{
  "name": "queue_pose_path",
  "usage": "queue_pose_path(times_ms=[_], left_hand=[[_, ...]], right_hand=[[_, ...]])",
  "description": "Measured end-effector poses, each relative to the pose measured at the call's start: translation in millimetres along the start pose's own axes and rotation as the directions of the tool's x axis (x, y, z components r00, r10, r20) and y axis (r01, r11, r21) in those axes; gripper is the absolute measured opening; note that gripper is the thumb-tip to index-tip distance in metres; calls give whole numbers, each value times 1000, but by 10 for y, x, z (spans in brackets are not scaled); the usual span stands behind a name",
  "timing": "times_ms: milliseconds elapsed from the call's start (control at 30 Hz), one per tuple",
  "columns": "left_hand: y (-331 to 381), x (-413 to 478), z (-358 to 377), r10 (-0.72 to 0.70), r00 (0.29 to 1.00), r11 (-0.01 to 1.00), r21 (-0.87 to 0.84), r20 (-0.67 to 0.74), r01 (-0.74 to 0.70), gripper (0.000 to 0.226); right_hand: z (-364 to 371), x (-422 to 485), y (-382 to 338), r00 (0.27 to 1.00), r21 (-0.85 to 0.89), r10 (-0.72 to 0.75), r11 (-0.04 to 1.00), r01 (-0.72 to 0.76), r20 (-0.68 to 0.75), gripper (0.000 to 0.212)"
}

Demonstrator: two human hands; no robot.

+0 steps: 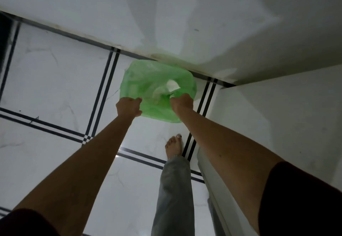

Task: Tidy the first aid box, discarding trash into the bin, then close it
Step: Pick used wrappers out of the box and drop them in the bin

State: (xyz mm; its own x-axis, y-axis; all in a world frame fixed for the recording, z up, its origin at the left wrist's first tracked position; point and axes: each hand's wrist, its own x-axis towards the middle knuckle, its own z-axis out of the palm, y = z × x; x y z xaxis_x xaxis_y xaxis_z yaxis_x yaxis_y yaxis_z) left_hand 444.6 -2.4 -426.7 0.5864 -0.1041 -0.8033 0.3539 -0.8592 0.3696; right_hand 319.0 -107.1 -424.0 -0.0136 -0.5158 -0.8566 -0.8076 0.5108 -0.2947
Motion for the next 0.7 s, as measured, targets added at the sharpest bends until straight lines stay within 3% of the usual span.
queue_pose_path(times_ms=[100, 200, 467, 567, 700], left_hand=[[-75, -190, -53, 22, 999, 997, 77, -27, -19, 14], [-55, -382, -70, 123, 992, 981, 154, -38, -115, 26], [439, -1886, 123, 419, 908, 899, 149, -22, -411, 26], [478, -2810, 167, 533, 846, 836, 144, 11, -529, 23], [392, -4123, 291, 666, 746, 737, 149, 1, -659, 20]], right_hand=[[-56, -173, 79, 995, -141, -97, 985, 99, 19, 32], [-186, -365, 116, 985, -204, -172, 964, 168, 0, 26], [-1126, -1567, 148, 939, 18, -292, 954, 300, -180, 23], [-1594, -2227, 381, 905, 79, -367, 917, 391, -216, 15], [-2371, -3098, 884, 822, 49, -526, 835, 548, -219, 25]])
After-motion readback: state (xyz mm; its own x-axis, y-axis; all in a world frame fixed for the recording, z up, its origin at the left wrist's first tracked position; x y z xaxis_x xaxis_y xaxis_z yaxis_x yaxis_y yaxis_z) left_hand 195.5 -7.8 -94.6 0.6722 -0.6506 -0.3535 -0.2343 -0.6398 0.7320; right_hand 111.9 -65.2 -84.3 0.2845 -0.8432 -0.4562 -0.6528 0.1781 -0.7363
